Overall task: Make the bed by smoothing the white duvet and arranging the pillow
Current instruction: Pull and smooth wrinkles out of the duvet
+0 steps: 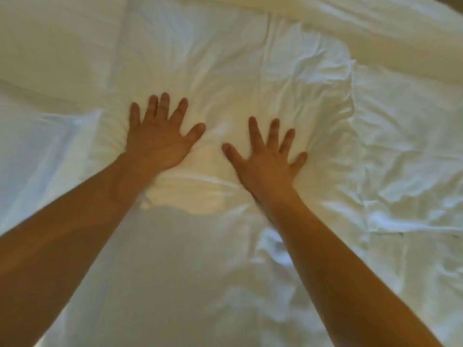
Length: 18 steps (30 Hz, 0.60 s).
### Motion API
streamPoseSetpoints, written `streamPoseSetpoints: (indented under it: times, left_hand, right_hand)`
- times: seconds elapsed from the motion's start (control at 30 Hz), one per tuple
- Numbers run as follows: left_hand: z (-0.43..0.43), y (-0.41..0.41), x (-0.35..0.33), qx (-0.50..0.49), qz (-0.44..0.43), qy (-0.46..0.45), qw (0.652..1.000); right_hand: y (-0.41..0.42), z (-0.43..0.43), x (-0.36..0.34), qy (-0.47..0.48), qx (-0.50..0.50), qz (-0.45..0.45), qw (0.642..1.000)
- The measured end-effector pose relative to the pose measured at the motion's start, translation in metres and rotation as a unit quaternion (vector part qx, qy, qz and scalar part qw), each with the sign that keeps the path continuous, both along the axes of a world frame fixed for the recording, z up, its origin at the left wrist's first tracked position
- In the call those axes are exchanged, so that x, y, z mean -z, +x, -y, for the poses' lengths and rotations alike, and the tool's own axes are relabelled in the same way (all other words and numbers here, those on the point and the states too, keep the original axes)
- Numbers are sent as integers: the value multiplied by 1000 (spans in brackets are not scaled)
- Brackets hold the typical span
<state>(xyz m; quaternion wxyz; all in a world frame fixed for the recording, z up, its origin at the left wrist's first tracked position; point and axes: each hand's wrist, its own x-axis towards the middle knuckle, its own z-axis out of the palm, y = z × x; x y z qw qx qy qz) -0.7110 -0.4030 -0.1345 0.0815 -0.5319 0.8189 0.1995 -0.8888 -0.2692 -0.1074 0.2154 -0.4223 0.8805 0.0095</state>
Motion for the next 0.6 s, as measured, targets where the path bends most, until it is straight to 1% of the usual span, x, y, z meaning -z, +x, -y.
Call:
streamPoseSetpoints:
  times: [0.07, 0.17, 0.27, 0.37, 0.47, 0.6]
  left_hand:
    - [-71, 40, -3, 1, -3, -39, 999]
    - [-160, 90, -3, 2, 16, -44, 999]
    - [-218, 129, -1, -33, 39, -11, 999]
    - [-262, 163, -3, -62, 63, 5, 996]
    - [-294, 180, 2, -74, 78, 18, 994]
    - [-291, 173, 21, -100, 72, 32, 992]
  right_hand:
    - [28, -74, 4, 1, -8, -37, 999]
    - [31, -157, 7, 14, 6, -74, 997]
    - [28, -217, 6, 25, 15, -75, 997]
    - [26, -268, 3, 31, 27, -72, 997]
    - [24, -304, 8, 44, 41, -52, 997]
    - [23, -301, 31, 30, 40, -40, 998]
